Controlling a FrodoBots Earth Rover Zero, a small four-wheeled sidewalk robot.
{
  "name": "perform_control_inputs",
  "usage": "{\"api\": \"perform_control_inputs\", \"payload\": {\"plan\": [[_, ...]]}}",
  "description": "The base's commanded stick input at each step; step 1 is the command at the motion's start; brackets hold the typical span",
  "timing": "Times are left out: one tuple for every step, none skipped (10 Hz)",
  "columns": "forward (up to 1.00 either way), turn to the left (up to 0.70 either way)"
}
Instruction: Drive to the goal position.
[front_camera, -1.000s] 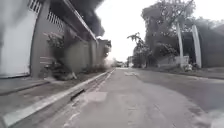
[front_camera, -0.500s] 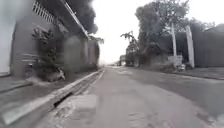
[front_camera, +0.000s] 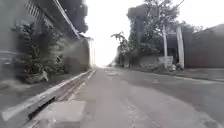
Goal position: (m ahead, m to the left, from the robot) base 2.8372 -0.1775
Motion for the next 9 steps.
{"api": "perform_control_inputs", "payload": {"plan": [[0.70, 0.00], [0.70, 0.00], [0.70, 0.00], [0.70, 0.00], [0.70, 0.00], [0.70, 0.00], [0.70, 0.00], [0.70, 0.00], [0.70, 0.00]]}}
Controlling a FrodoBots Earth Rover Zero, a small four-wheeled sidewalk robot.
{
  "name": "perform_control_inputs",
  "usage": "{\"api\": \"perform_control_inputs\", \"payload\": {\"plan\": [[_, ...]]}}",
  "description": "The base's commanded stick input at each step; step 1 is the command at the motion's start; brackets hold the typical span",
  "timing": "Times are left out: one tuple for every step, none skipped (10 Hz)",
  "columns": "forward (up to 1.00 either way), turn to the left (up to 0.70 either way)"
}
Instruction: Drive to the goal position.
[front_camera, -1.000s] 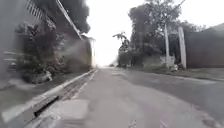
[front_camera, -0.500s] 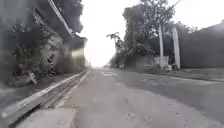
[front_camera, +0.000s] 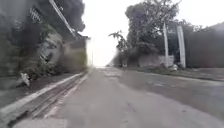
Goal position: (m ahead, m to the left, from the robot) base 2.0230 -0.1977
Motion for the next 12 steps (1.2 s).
{"api": "perform_control_inputs", "payload": {"plan": [[0.70, 0.00], [0.70, 0.00], [0.70, 0.00], [0.70, 0.00], [0.70, 0.00], [0.70, 0.00], [0.70, 0.00], [0.70, 0.00], [0.70, 0.00], [0.70, 0.00], [0.70, 0.00], [0.70, 0.00]]}}
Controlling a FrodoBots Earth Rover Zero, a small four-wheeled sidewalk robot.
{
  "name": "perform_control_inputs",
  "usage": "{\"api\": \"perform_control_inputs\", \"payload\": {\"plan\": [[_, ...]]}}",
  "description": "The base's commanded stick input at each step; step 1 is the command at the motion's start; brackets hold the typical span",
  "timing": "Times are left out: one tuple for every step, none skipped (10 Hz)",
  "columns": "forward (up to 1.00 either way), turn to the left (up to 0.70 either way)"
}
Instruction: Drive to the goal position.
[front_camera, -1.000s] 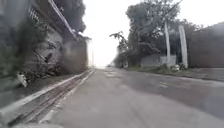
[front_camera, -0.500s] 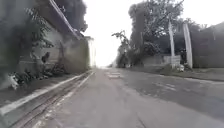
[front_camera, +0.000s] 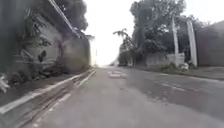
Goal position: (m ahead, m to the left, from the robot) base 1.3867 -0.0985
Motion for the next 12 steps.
{"api": "perform_control_inputs", "payload": {"plan": [[0.70, 0.00], [0.70, 0.00], [0.70, 0.00], [0.70, 0.00], [0.70, 0.00], [0.70, 0.00], [0.70, 0.00], [0.70, 0.00], [0.70, 0.00], [0.70, 0.00], [0.70, 0.00], [0.70, -0.30]]}}
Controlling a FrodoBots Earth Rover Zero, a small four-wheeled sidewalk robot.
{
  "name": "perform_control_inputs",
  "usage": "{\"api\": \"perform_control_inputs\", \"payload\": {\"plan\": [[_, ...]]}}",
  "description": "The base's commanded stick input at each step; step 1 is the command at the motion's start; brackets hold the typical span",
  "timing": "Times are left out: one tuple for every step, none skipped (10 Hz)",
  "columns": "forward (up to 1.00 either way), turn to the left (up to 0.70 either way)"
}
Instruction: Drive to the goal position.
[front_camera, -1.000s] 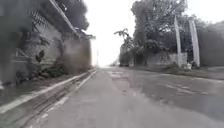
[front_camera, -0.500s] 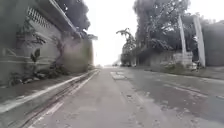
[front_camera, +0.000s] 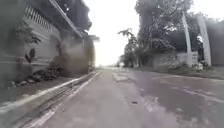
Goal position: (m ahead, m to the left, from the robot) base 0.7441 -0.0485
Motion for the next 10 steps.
{"api": "perform_control_inputs", "payload": {"plan": [[0.70, -0.35], [0.70, -0.35], [0.70, -0.35], [0.70, -0.18], [0.70, 0.00], [0.70, 0.00], [0.70, 0.00], [0.70, 0.00], [0.70, 0.00], [0.70, 0.00]]}}
